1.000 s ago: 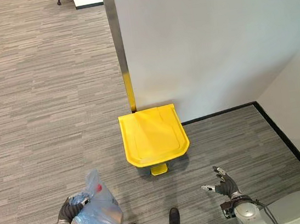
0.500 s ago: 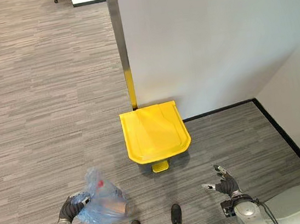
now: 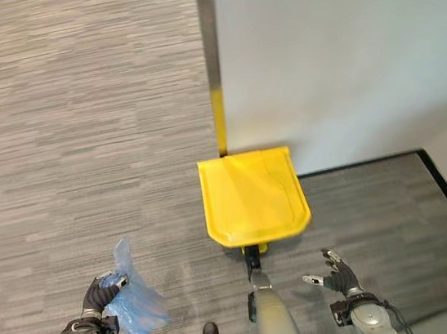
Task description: Gather garbage on tea table into small bin, then transfer packed bag to large trash can.
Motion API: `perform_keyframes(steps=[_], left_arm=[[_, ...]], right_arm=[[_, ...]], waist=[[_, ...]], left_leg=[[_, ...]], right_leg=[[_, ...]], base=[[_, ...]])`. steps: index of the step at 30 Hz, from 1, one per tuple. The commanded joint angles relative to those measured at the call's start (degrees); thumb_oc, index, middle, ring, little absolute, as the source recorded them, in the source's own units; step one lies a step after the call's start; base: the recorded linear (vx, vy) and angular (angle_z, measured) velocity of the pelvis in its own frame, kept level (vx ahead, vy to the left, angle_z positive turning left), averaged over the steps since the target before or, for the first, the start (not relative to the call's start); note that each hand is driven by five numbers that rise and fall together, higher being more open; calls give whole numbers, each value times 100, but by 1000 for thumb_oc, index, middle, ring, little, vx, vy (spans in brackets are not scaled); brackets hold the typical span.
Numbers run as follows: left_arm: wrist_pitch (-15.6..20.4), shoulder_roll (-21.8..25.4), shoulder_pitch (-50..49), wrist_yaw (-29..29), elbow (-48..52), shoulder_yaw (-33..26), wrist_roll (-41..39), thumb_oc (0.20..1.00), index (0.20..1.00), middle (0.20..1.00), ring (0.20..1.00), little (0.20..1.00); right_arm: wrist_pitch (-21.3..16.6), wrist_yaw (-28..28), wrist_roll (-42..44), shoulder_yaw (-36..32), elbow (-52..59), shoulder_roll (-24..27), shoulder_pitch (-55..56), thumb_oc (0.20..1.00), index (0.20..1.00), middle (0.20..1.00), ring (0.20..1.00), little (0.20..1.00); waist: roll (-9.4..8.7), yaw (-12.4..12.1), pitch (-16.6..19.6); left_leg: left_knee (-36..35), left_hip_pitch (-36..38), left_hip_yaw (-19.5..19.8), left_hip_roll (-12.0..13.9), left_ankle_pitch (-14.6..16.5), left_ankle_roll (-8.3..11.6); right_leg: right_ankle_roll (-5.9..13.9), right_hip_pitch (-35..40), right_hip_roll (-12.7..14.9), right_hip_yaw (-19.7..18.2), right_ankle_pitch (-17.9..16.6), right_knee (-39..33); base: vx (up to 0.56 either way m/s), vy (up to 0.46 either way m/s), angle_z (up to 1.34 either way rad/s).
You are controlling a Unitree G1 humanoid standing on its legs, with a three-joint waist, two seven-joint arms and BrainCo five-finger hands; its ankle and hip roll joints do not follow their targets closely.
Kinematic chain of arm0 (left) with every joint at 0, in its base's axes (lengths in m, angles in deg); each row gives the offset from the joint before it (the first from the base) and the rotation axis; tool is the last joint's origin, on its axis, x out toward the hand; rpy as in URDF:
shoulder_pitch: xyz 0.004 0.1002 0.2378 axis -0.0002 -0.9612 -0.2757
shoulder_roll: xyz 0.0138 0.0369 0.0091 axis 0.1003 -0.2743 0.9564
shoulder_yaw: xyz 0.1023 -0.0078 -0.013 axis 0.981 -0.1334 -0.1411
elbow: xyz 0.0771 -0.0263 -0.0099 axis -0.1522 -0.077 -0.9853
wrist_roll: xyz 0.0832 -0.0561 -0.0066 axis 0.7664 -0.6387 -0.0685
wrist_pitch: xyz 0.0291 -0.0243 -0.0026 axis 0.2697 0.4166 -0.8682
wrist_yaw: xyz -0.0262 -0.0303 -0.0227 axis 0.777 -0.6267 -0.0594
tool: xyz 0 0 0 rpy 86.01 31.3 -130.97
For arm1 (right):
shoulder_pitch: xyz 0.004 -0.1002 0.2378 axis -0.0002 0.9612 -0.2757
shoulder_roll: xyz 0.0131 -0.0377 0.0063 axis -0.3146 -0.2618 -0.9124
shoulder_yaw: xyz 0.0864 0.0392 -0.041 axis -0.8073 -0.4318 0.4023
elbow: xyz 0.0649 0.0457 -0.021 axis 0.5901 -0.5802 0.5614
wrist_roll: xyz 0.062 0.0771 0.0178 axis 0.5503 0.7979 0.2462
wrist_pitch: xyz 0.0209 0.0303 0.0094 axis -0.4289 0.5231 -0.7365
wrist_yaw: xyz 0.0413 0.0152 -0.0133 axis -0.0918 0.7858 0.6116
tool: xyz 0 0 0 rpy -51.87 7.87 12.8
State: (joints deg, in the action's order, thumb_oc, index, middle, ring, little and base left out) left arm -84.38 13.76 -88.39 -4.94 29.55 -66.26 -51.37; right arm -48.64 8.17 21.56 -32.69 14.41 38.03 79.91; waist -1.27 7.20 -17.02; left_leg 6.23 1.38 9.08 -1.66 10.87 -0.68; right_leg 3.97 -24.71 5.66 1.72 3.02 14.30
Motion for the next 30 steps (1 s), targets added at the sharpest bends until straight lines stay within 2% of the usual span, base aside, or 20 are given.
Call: perform_keyframes(steps=[1, 6, 11, 16, 20, 21, 25, 30], left_arm=[[363, 397, -12, 4, 401, -265, -314, 200, 200, 200, 200, 200], [455, 372, 289, -95, 243, -230, -426, 200, 200, 200, 200, 200], [426, 357, 143, 28, 372, -257, -355, 200, 200, 200, 200, 200], [409, 320, 93, 222, 464, -134, -244, 200, 200, 200, 200, 200], [476, 346, 240, 280, 573, 125, -216, 200, 200, 200, 200, 200], [513, 368, 372, 289, 585, 276, -292, 200, 200, 200, 200, 200], [652, 468, 878, 195, 634, 724, -559, 200, 200, 200, 200, 200], [779, 539, 1320, 140, 714, 1039, -829, 200, 200, 200, 200, 200]], right_arm=[[-236, -225, 298, -203, 188, 196, -131, 1000, 1000, 1000, 1000, 1000], [-392, -399, 714, -484, 52, 250, -306, 1000, 1000, 1000, 1000, 1000], [-370, -270, 805, -368, 86, 126, -408, 1000, 1000, 1000, 1000, 1000], [-373, 50, 923, 173, 360, -59, -819, 1000, 1000, 1000, 1000, 1000], [-421, 195, 859, 1018, 711, -150, -1710, 1000, 1000, 1000, 1000, 1000], [-430, 180, 853, 1369, 642, -209, -2251, 1000, 1000, 1000, 1000, 1000], [-397, 33, 974, 2044, 139, -589, -3650, 1000, 1000, 1000, 1000, 1000], [-383, -168, 1306, 2144, -524, -714, -4756, 1000, 1000, 1000, 1000, 1000]], waist=[[-199, 283, 267], [-43, 493, 263], [3, 448, 365], [-2, 279, 431], [-3, -24, 426], [6, -133, 404], [20, -359, 318], [2, -463, 287]], left_leg=[[535, 854, -474, 42, 1054, 286], [283, 868, -578, 251, 901, 326], [-78, 1024, -738, 191, 949, 238], [-261, 1199, -792, 109, 1007, 164], [-400, 1313, -740, 34, 1041, 127], [-417, 1322, -715, 31, 1045, 118], [-369, 1261, -669, 11, 1062, 104], [-334, 1168, -659, 6, 1048, 106]], right_leg=[[440, -162, 110, 162, -933, -265], [419, -468, -2, 240, -817, -31], [508, -604, -104, 133, -969, -119], [583, -531, -92, 71, -1159, -350], [573, -384, 70, 260, -1260, -618], [570, -361, 117, 315, -1284, -648], [555, -383, 203, 417, -1356, -684], [542, -406, 228, 457, -1384, -726]], base=[[247, -227, 70], [46, -10, 13], [-5, 68, -15], [-9, 35, -25], [-7, -26, 0], [-35, -36, 0], [-38, -32, 9], [-36, -24, 11]])
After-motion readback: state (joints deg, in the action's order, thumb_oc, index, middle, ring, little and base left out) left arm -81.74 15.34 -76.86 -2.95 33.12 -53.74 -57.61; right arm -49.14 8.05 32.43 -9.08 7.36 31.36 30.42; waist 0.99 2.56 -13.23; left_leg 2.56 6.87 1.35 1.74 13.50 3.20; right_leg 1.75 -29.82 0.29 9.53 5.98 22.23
